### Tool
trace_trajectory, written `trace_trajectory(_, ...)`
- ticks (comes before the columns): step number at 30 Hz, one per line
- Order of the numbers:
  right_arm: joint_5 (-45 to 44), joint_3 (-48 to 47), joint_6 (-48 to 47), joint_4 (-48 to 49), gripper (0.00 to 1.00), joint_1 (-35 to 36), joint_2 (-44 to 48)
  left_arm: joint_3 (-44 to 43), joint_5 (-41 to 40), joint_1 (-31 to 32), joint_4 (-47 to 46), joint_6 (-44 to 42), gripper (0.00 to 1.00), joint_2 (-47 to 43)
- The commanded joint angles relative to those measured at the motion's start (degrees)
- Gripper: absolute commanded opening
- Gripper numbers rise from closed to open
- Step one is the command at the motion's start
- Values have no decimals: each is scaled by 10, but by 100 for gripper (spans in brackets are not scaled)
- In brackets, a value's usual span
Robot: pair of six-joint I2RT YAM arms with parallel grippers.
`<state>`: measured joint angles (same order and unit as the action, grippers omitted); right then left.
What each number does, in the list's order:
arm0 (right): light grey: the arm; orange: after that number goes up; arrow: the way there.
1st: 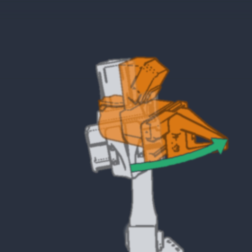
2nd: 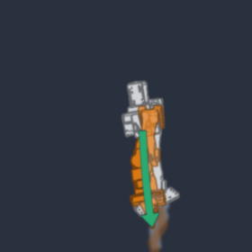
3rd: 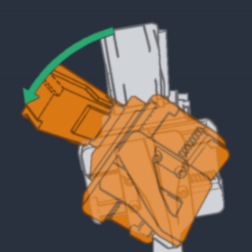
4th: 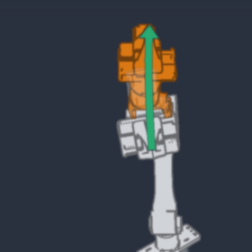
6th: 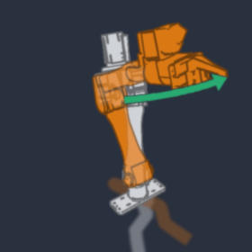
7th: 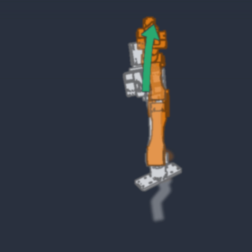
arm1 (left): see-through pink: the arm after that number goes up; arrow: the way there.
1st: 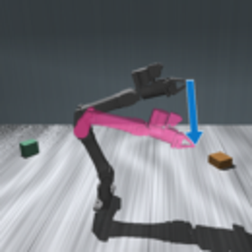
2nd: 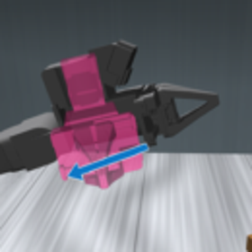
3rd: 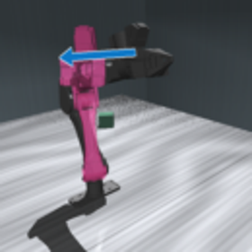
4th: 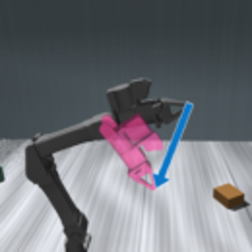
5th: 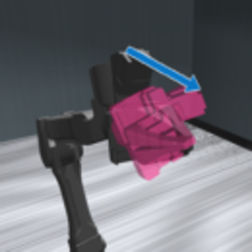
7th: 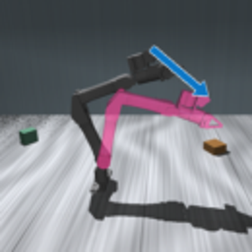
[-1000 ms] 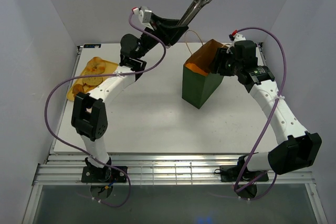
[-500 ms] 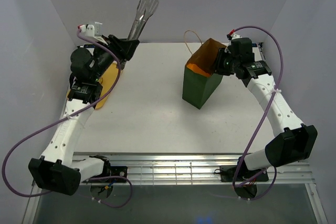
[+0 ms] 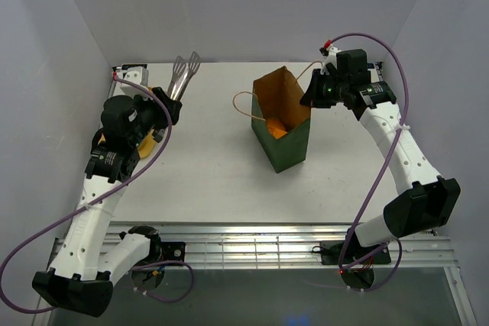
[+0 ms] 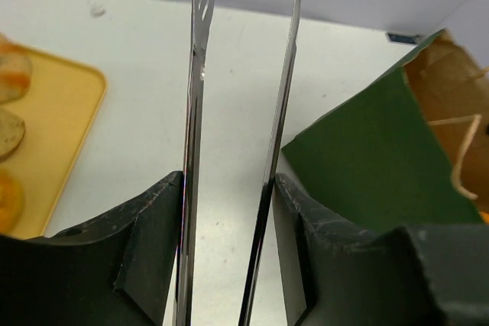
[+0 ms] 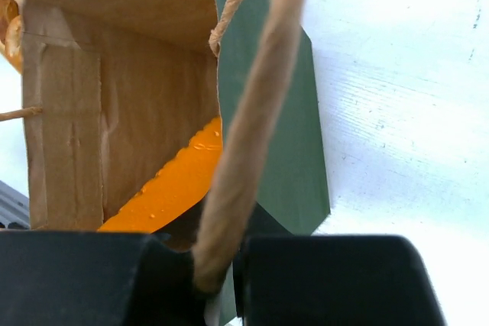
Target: Place the fake bread into the paper bag
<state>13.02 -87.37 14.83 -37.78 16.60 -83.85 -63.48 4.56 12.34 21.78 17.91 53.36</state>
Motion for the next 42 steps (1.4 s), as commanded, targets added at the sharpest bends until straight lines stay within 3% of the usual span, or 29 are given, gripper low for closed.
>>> trace_trajectory(1,30,-7,-23,3,8,0,7,8,-56,-5,60,-14,58,-15)
trace_trajectory(7,82,22,-5,28,8,-1,20,15,-98,-7,84,-16,56,-26)
trace_trajectory(20,78,69,-21,54,8,-1,45,3,-201,-28,141,-41,54,31)
trace_trajectory(27,82,102,-24,81,8,-1,51,-43,-185,-81,148,-52,55,125)
trace_trajectory(33,95,113,-17,101,9,-1,55,-76,-133,-175,151,-23,53,221)
trace_trajectory(42,102,121,-23,104,11,0,58,-70,-138,-188,173,5,52,248)
